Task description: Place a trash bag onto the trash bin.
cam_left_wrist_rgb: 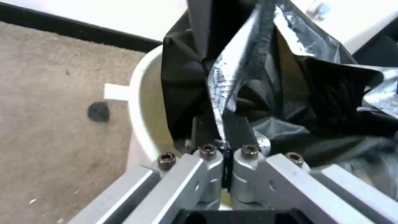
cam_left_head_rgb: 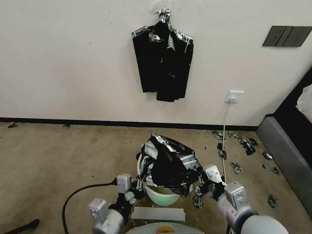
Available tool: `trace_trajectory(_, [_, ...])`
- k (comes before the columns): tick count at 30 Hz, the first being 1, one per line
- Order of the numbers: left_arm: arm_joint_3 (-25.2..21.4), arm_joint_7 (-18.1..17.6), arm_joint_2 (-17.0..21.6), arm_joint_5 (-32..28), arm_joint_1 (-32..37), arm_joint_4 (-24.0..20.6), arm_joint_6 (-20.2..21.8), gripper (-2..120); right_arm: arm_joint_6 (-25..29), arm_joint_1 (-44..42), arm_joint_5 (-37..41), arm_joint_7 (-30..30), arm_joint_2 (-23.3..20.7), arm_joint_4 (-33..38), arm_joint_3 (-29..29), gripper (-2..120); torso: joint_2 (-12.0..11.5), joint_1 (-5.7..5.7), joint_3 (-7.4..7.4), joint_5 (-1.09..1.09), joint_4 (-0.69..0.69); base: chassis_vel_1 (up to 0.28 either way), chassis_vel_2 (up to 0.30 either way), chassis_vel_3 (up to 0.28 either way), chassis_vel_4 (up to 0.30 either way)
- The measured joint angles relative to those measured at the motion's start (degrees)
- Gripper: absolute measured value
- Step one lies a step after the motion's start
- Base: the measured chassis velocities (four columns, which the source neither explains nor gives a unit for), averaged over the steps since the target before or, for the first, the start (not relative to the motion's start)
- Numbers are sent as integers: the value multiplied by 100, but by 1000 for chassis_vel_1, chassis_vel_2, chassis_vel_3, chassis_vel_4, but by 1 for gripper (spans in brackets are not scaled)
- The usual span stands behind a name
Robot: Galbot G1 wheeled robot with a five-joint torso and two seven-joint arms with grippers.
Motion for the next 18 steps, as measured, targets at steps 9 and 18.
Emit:
trace_trajectory(9, [-282,-51,104,304,555,-189,126,0,74,-221,-202,-26,-62,-156,-79,0,0,0,0,0,0,0,0,0,0])
trace_trajectory(18, [-300,-51,59,458,656,-76,122,0,128,-244,-423,-22,-13,-335,-320,0,0,0,0,-1,0,0,0,0,0])
